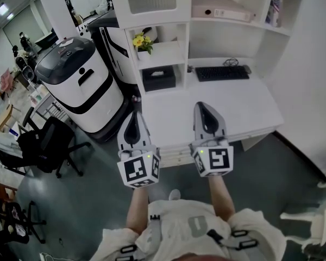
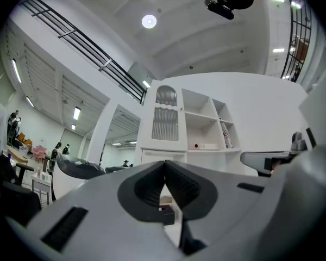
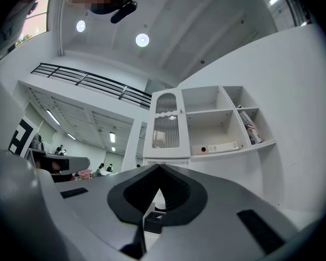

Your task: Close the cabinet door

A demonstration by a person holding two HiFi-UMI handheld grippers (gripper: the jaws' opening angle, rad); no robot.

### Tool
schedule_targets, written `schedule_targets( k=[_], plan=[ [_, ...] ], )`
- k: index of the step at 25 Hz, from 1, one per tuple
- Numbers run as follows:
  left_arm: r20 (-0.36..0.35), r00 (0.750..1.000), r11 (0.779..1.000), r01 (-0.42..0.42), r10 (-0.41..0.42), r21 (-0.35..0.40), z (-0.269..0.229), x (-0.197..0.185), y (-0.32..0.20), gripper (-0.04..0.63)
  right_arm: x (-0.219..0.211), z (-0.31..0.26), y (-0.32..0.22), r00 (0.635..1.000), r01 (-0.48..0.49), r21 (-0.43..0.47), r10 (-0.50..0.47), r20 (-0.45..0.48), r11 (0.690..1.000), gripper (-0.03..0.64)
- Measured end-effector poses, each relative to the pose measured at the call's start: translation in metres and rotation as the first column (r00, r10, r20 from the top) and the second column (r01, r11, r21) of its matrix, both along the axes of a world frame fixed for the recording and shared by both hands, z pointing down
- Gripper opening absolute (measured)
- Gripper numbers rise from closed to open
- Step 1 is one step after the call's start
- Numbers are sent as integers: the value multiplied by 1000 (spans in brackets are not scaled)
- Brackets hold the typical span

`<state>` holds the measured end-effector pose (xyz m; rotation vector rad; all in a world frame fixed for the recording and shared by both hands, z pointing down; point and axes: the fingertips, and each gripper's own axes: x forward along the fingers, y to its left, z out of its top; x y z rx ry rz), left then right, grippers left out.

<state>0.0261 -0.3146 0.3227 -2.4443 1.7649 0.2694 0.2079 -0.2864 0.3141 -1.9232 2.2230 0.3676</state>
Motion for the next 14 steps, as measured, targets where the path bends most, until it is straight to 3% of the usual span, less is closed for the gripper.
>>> schedule_targets(
  k=[14],
  plan=[
    [1,1000,999,-11,11,-31,11,2,7,5,0,4,0,1000,12,-16,-12,10,1000,5]
  ],
)
